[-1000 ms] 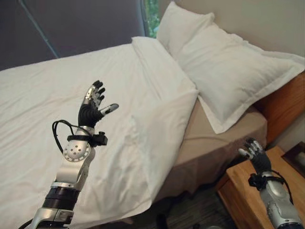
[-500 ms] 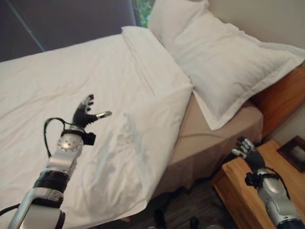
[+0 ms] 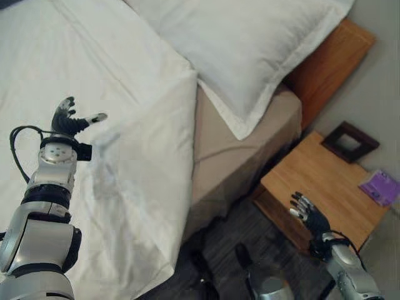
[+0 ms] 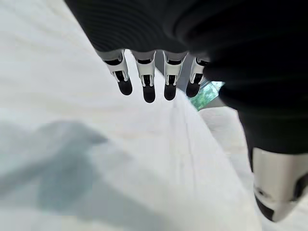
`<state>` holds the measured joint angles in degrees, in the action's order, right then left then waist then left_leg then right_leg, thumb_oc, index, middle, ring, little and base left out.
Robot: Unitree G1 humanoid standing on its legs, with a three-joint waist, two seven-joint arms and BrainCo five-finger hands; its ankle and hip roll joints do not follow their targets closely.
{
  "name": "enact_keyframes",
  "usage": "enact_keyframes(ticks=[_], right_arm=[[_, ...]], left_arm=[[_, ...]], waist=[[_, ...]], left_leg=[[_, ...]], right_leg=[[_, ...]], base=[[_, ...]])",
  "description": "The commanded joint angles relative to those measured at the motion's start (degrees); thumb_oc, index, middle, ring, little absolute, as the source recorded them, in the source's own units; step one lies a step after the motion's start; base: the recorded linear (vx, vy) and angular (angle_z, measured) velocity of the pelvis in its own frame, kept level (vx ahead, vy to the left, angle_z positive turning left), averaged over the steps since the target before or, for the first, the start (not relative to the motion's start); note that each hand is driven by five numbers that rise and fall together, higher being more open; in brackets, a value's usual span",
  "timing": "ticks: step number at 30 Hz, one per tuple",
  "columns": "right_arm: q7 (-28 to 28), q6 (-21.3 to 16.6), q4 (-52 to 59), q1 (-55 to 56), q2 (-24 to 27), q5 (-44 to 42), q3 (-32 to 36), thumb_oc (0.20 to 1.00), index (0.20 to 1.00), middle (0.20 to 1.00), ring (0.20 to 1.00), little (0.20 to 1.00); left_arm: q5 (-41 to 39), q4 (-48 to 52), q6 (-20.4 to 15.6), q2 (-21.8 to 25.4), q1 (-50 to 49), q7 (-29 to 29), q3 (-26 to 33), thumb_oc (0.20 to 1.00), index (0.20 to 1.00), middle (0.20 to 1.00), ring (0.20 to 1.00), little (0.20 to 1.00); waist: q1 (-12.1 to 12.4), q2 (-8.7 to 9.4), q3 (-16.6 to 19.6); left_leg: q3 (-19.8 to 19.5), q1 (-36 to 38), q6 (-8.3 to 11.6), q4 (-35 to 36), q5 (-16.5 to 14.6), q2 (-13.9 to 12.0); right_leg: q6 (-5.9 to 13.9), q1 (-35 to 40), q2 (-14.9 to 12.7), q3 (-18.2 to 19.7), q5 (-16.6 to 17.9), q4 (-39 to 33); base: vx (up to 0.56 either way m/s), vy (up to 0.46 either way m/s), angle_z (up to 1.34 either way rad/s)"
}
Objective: Making the bed.
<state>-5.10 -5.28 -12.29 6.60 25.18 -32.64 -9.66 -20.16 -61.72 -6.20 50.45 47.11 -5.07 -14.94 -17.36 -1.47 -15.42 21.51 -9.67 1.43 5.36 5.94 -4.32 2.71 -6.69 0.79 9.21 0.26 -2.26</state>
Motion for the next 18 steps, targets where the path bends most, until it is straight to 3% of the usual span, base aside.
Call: enact_keyframes(ticks=[1, 12, 18], right_arm=[[-0.20, -1.94, 2.38, -1.43, -1.32, -2.92, 0.50, 1.000, 1.000, 1.000, 1.000, 1.000], [-0.23, -3.79, 3.11, -2.04, -0.90, -2.69, 0.63, 1.000, 1.000, 1.000, 1.000, 1.000], [-0.09, -3.88, 4.02, -1.45, -1.13, -1.76, 1.61, 1.000, 1.000, 1.000, 1.000, 1.000]], left_arm=[[-0.93, -0.12, -1.87, 1.06, 4.46, -0.41, -0.10, 1.000, 1.000, 1.000, 1.000, 1.000], [0.89, 14.63, -4.45, -0.68, 3.05, -2.94, -3.11, 1.000, 1.000, 1.000, 1.000, 1.000], [0.49, 27.43, -5.29, -1.85, -4.99, -2.24, -1.33, 1.000, 1.000, 1.000, 1.000, 1.000]], waist=[[0.66, 0.96, 0.82], [2.28, -1.04, -0.66], [3.82, -1.79, -0.97]], left_leg=[[0.54, 8.19, 1.91, -0.36, -4.36, 1.39], [-2.39, 7.53, 1.95, -0.36, -4.18, 1.99], [-3.44, 7.25, 1.95, -0.36, -4.10, 2.45]], right_leg=[[5.11, -4.06, -0.35, -2.49, 5.57, -0.77], [4.47, -3.18, -0.95, -4.09, 4.91, -1.50], [4.37, -2.80, -1.19, -4.81, 4.80, -1.85]], base=[[0.04, 0.000, -0.04], [0.03, -0.031, 0.11], [0.03, -0.025, 0.07]])
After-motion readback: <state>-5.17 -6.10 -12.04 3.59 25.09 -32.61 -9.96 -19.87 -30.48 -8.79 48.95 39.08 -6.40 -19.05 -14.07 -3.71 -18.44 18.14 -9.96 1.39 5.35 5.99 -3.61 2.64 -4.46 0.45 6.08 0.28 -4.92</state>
